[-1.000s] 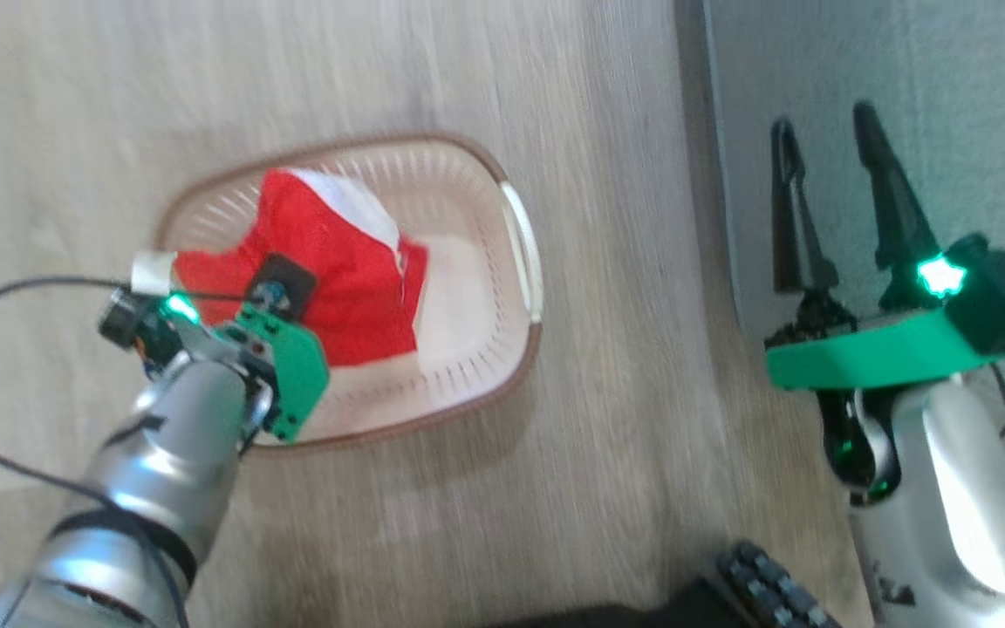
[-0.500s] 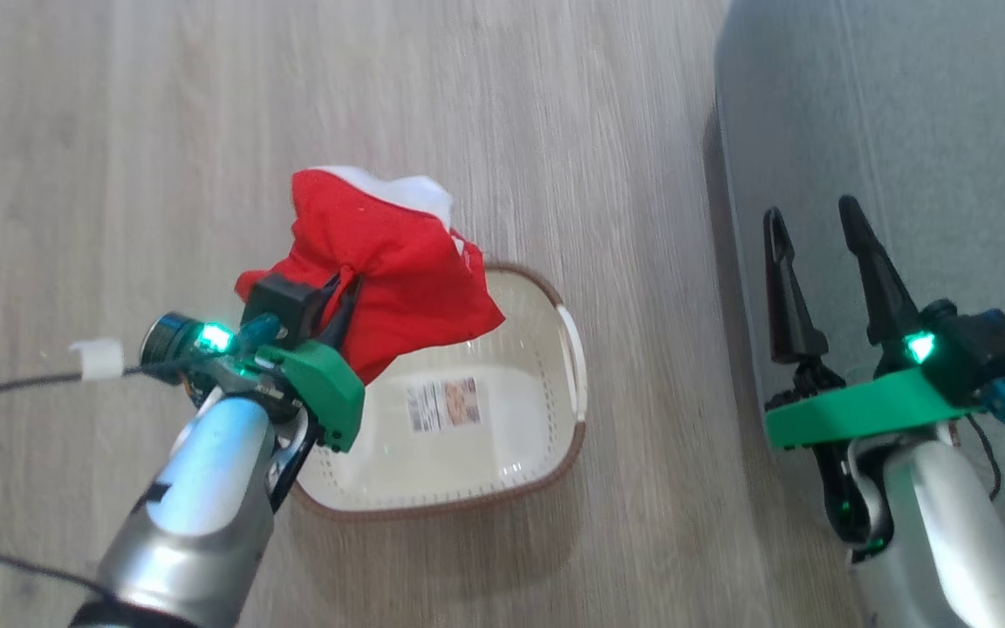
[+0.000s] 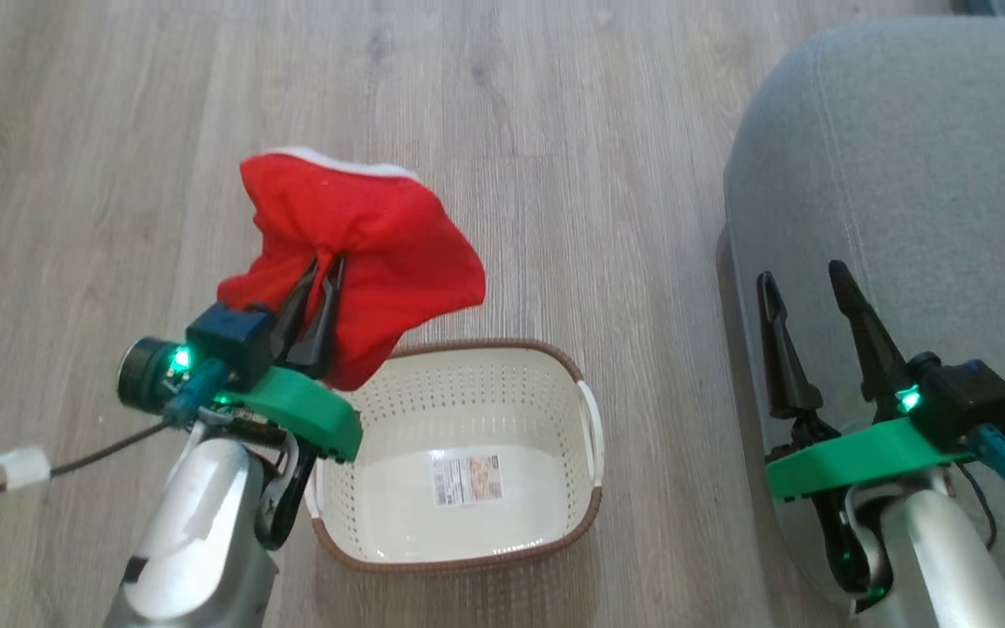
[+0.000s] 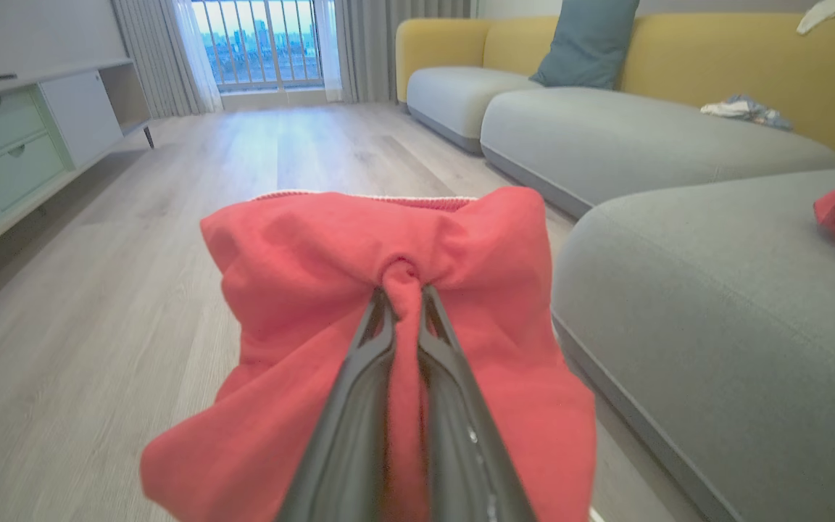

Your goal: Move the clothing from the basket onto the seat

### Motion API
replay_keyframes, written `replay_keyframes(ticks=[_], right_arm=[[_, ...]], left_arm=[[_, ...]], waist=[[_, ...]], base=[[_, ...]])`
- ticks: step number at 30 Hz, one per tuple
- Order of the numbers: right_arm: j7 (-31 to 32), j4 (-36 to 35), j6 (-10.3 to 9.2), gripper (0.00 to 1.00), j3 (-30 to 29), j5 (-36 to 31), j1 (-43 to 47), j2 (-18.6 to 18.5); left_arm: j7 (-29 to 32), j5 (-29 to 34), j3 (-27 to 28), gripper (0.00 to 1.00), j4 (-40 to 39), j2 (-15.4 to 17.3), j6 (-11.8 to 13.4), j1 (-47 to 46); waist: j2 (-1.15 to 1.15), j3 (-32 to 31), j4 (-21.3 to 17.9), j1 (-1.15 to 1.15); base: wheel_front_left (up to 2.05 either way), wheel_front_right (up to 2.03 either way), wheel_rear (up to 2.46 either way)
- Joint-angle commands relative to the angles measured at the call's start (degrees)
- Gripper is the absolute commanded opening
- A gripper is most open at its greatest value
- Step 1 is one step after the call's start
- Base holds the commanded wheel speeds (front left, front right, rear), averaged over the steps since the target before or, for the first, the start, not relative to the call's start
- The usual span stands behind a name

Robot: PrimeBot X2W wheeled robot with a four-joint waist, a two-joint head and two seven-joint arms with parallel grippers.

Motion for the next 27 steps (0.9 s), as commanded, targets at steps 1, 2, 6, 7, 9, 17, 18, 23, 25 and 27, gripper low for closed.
replay_keyframes(ticks=[1, 2, 6, 7, 9, 17, 18, 23, 25, 27], right_arm=[[-0.35, -1.96, -0.01, 1.00, 1.66, -0.34, 0.01, -0.70], [-0.35, -1.89, -0.01, 1.00, 1.74, -0.31, 0.26, -0.79], [-0.35, -1.99, -0.01, 1.00, 2.07, -0.04, 0.95, -1.13], [-0.35, -2.07, -0.01, 1.00, 2.14, 0.02, 1.11, -1.21], [-0.35, -2.36, -0.01, 1.00, 2.24, -0.07, 1.38, -1.37], [-0.35, -5.55, -0.01, 1.00, 5.46, -1.06, 1.74, -2.39], [-0.35, -6.13, -0.01, 1.00, 6.29, -0.92, 1.70, -2.74], [-0.35, -9.89, -0.01, 1.00, 13.37, 0.40, 0.63, -6.41], [-0.35, -10.89, -0.01, 1.00, 16.04, 0.04, -0.15, -8.23], [-0.35, -11.49, -0.01, 1.00, 17.71, -0.27, -0.93, -9.50]], left_arm=[[-0.72, 0.50, 2.83, 0.00, -3.70, 0.24, 0.12, -1.15], [-0.72, 0.66, 3.43, 0.00, -5.16, -0.09, 0.00, -0.61], [-0.72, 1.23, 5.53, 0.00, -10.75, -1.16, -0.70, 0.91], [-0.72, 1.43, 5.97, 0.00, -12.17, -1.35, -0.93, 1.09], [-0.72, 1.74, 6.74, 0.00, -14.63, -1.67, -1.41, 1.36], [-0.72, 3.78, 8.09, 0.00, -19.82, -1.99, -3.68, 1.62], [-0.72, 4.07, 7.79, 0.00, -19.93, -1.88, -3.96, 1.59], [-0.72, 5.49, 4.14, 0.00, -20.05, -0.31, -4.95, 1.06], [-0.72, 5.63, 2.33, 0.00, -19.95, 0.39, -5.08, 0.84], [-0.72, 6.07, -0.07, 0.00, -19.67, 1.53, -5.16, 0.61]], waist=[[-0.01, -0.79, 0.21, 0.01], [-0.01, -1.22, 0.24, 0.01], [-0.01, -1.99, 0.13, 0.01], [-0.01, -2.07, 0.09, 0.01], [-0.01, -2.13, 0.03, 0.01], [-0.01, -2.00, -0.60, 0.01], [-0.01, -1.97, -0.67, 0.01], [-0.01, -1.58, -1.16, 0.01], [-0.01, -1.42, -1.30, 0.01], [-0.01, -1.30, -1.42, 0.01]], base=[[0.00, 0.00, 0.00], [0.00, 0.00, 0.00], [0.00, 0.00, 0.00], [0.00, 0.00, 0.00], [0.00, 0.00, 0.00], [0.00, 0.00, 0.00], [0.00, 0.00, 0.00], [0.00, 0.00, 0.00], [0.00, 0.00, 0.00], [0.00, 0.00, 0.00]])
